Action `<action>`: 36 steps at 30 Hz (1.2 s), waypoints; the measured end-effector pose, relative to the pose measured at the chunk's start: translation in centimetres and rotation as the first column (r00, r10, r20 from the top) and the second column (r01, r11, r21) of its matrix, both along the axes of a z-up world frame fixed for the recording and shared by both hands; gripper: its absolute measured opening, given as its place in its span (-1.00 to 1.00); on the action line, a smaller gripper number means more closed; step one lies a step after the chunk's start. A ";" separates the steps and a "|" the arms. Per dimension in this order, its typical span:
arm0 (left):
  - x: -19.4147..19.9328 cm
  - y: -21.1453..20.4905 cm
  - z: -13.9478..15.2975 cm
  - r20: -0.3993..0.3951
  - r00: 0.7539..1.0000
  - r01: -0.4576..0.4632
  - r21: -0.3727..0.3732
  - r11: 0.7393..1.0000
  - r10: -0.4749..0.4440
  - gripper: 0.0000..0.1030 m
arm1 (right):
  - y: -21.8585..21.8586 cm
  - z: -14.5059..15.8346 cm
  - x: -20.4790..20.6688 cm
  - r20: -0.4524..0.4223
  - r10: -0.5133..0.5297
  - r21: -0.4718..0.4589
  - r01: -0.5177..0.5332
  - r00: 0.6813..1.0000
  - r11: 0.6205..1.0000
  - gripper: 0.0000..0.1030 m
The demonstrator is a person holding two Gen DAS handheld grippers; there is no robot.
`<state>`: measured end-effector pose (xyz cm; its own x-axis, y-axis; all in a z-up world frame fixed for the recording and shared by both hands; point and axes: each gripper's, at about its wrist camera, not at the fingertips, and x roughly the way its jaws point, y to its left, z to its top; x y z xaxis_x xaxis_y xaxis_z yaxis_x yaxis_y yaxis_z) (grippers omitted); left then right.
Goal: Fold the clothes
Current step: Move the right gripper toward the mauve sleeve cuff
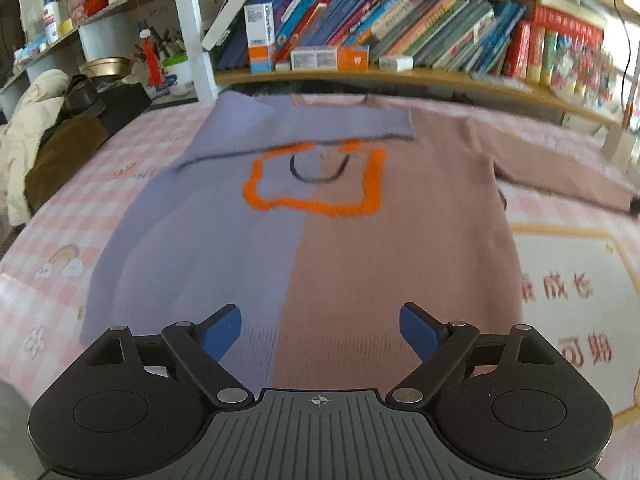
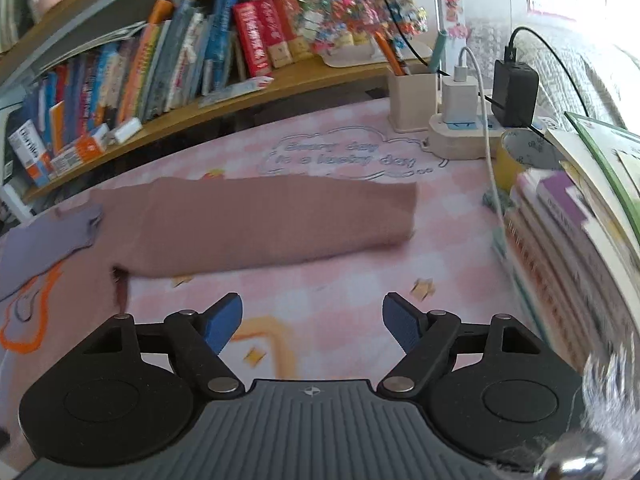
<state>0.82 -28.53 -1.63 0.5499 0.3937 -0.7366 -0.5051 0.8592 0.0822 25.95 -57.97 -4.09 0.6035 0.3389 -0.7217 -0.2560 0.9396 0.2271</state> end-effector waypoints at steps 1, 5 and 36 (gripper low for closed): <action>-0.2 -0.3 -0.1 -0.013 1.000 -0.012 0.002 1.000 0.012 0.73 | -0.3 -0.1 0.7 -0.001 0.007 0.003 -0.007 1.000 1.000 0.49; -0.7 -0.8 -0.3 -0.044 0.997 -0.068 0.000 0.998 0.068 0.73 | -1.1 -0.5 3.3 -0.013 0.004 0.031 -0.004 1.000 1.000 0.39; -0.5 -1.1 0.6 -0.070 0.986 -0.146 0.041 0.988 0.149 0.73 | -3.5 -2.9 7.3 -0.099 -0.217 0.160 0.230 0.971 0.960 0.07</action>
